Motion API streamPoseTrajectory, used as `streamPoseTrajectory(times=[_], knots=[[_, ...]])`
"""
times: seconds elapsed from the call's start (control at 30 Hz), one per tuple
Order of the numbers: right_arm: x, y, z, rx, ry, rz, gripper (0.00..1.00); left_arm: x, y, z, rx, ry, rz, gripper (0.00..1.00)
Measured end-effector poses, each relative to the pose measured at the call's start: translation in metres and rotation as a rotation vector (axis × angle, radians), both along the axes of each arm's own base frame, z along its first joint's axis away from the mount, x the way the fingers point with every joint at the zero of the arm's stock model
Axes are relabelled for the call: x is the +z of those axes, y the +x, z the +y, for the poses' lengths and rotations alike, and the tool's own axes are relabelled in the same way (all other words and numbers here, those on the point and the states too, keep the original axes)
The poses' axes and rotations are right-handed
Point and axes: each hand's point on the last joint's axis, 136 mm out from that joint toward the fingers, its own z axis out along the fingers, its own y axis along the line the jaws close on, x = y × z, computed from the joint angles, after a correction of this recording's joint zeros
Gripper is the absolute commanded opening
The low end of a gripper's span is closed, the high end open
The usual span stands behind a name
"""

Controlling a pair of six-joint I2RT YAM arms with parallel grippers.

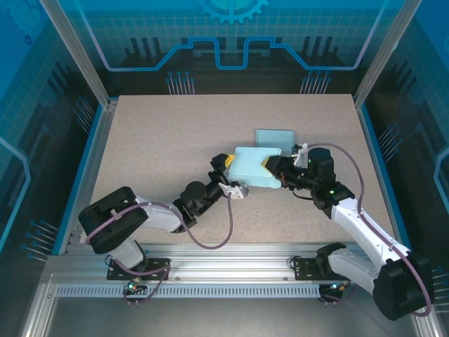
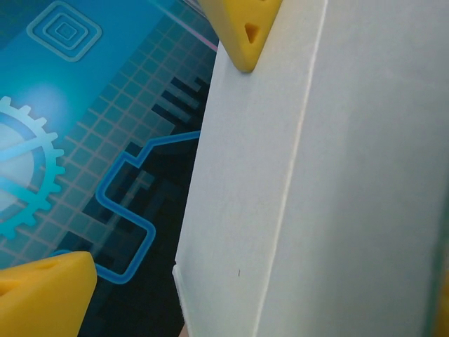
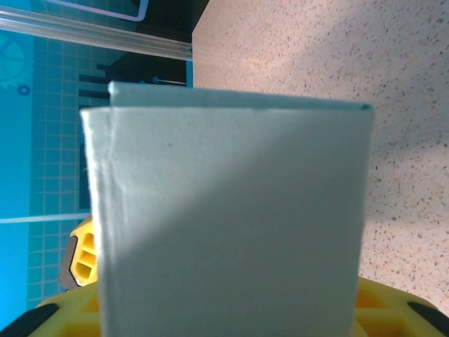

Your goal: Fold the paper box

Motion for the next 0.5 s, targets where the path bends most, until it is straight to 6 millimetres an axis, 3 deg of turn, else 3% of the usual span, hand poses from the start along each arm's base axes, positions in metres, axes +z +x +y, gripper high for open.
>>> streamPoseTrajectory(times=[0.33,0.5], knots=[[0.005,0.004,0.000,-0.013,0.012,-0.019,0.41,-0.007,0.001,-0.002,0.017,0.074,-0.038,0.52],[0.003,0.003,-0.001,-0.017,0.011,-0.008,0.48,-0.012,-0.001,-0.004,0.014,0.126,-0.049,0.42]])
